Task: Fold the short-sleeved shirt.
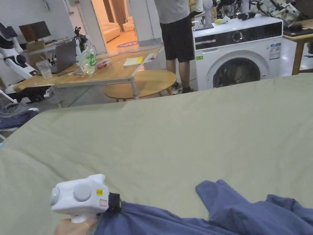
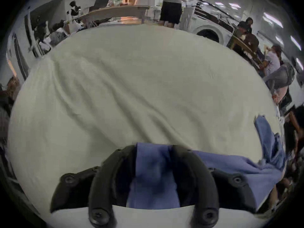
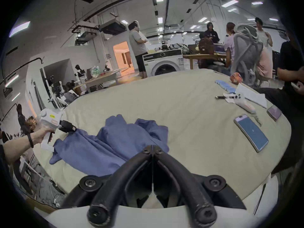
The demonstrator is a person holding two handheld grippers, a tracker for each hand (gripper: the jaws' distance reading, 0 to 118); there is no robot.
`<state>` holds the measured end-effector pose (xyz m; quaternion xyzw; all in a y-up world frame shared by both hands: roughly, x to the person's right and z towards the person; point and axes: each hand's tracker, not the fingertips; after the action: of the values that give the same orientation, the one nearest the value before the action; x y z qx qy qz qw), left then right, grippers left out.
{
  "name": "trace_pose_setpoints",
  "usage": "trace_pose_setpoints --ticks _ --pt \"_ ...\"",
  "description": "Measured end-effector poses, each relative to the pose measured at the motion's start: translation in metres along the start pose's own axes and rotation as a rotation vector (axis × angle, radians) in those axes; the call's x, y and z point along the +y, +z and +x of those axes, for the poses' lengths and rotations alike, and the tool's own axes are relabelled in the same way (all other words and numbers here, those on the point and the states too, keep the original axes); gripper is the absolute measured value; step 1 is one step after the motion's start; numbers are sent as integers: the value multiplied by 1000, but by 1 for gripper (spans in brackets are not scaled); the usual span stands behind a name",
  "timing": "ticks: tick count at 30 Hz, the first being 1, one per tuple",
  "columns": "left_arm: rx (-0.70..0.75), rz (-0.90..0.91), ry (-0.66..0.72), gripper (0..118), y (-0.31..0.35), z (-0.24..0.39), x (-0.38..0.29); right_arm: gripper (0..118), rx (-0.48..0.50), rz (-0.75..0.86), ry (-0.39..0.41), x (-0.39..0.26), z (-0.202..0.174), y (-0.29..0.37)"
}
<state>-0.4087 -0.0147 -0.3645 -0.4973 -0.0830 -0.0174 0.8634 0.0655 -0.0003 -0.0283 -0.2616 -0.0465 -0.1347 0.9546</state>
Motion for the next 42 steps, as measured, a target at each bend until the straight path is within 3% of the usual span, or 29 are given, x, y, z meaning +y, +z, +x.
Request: trace_pose_setpoints --ticks 2,4,5,7,8,11,12,13,14,15,16,19,23,26,29,31,35,39,42 --pt "2 -9 -61 5 1 8 2 0 3 -8 -37 -2 4 0" --pt "13 -9 -73 0 -1 15 3 0 -3 -15 -63 -3 5 -4" --pt "43 -17 -101 0 -6 22 1 21 -13 -33 -87 -4 5 -7" --pt "62 -21 -133 0 -8 30 -5 76 30 -56 -180 -8 3 -16" --pt "59 -25 -126 0 -9 30 -6 83 52 -94 -235 -11 6 -24" --pt "43 -20 -85 0 -1 28 -8 77 59 -136 -387 -26 8 -50" --pt "29 -17 -56 0 2 26 -9 57 87 -159 -436 -30 12 -62" --pt "15 -7 -26 0 6 24 -10 18 104 -186 -480 -34 16 -73" --pt "1 11 -5 0 14 22 -11 6 102 -217 -501 -38 17 -81" --pt "-13 76 11 0 26 19 -15 2 139 -228 -514 -41 20 -89" --pt "-21 133 29 0 40 18 -22 2 111 -238 -537 -43 21 -91" --pt "-95 310 41 0 96 14 -36 2 133 -185 -417 -31 14 -71" --pt "-166 494 31 0 200 5 -47 2 205 -45 -338 10 -1 -38" --pt "-180 665 0 0 278 -1 -61 2 185 34 -162 56 -22 -16" --pt "-176 795 6 0 333 -6 -69 2 190 133 -115 105 -32 4" --pt "-165 850 18 0 354 -8 -70 2 199 197 -119 137 -37 15" --pt "-142 947 18 0 379 -4 -66 2 127 320 31 191 -61 37" --pt "-137 979 31 0 387 4 -41 2 84 384 121 238 -83 42" --pt "-122 998 38 0 387 7 -17 2 79 391 122 269 -89 36"
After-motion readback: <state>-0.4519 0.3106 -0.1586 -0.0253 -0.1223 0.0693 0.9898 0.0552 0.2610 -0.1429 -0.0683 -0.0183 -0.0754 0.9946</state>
